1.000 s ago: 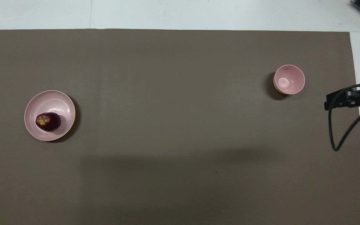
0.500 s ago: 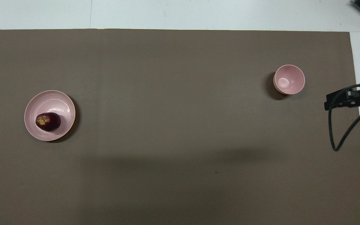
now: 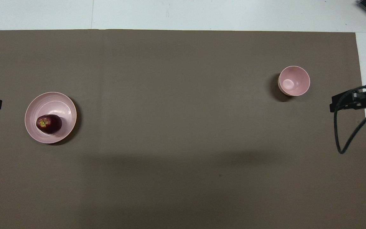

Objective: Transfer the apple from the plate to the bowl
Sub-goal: 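Reach the left gripper over the pink plate and grasp the red apple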

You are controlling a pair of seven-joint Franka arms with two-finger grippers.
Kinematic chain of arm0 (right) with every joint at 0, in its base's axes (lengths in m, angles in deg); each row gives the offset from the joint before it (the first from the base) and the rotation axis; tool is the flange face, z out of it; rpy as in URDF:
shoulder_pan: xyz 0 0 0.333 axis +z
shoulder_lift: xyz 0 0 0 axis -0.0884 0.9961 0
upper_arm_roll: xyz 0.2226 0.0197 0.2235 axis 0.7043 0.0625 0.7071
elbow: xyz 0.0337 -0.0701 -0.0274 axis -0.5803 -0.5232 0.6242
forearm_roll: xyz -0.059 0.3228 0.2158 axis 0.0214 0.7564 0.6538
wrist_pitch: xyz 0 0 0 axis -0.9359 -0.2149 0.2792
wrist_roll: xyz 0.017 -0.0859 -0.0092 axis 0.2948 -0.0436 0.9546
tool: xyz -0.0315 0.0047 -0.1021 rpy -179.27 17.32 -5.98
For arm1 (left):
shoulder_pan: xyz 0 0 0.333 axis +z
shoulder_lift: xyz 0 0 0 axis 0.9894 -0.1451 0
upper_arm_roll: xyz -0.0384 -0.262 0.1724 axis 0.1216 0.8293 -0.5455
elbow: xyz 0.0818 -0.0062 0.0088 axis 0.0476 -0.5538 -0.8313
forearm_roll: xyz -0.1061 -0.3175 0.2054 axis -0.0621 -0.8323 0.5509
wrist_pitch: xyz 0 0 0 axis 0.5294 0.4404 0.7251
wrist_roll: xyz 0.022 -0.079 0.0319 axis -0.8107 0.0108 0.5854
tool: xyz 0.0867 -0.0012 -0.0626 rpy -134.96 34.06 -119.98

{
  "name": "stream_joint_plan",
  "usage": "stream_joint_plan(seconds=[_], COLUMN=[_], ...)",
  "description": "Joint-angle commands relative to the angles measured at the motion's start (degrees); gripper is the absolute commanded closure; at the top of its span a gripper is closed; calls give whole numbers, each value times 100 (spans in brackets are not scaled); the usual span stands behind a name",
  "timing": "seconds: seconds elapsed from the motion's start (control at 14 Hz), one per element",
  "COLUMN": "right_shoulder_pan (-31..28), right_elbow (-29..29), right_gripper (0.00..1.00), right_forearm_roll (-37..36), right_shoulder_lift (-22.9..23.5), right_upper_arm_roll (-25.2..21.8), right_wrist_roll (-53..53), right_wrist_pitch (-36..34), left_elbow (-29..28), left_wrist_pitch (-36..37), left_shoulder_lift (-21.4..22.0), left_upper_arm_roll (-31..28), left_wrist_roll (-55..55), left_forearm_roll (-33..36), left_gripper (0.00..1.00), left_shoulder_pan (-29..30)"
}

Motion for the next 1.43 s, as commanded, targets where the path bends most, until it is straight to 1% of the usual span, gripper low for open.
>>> stream_joint_plan(seconds=[0.0, 0.21, 0.57, 0.86, 1.07, 1.14, 1.36], right_shoulder_pan=[-32, -32, -32, -32, -32, -32, -58], right_elbow=[98, 98, 98, 98, 98, 98, 98], right_gripper=[0, 0, 0, 0, 0, 0, 0], right_forearm_roll=[108, 99, 108, 99, 108, 108, 108], right_shoulder_lift=[51, 51, 51, 51, 51, 51, 51], right_upper_arm_roll=[14, 14, 14, 14, 14, 14, 5], right_wrist_roll=[-10, -10, -10, -10, -10, -10, -1], right_wrist_pitch=[-71, -71, -71, -79, -79, -71, -71], left_elbow=[-457, -870, -1766, -2566, -3137, -3339, -3753], left_wrist_pitch=[-324, -658, -1528, -2143, -2600, -2863, -3313], left_shoulder_lift=[189, 189, 189, 206, 355, 390, 417], left_upper_arm_roll=[-55, -55, -55, -63, -81, -81, -81], left_wrist_roll=[8, 8, -1, -396, -405, -405, -414], left_forearm_roll=[-64, -64, -64, -73, -73, -64, -64], left_gripper=[0, 0, 0, 0, 0, 0, 0], left_shoulder_pan=[-79, -88, -149, -123, 61, 88, 290])
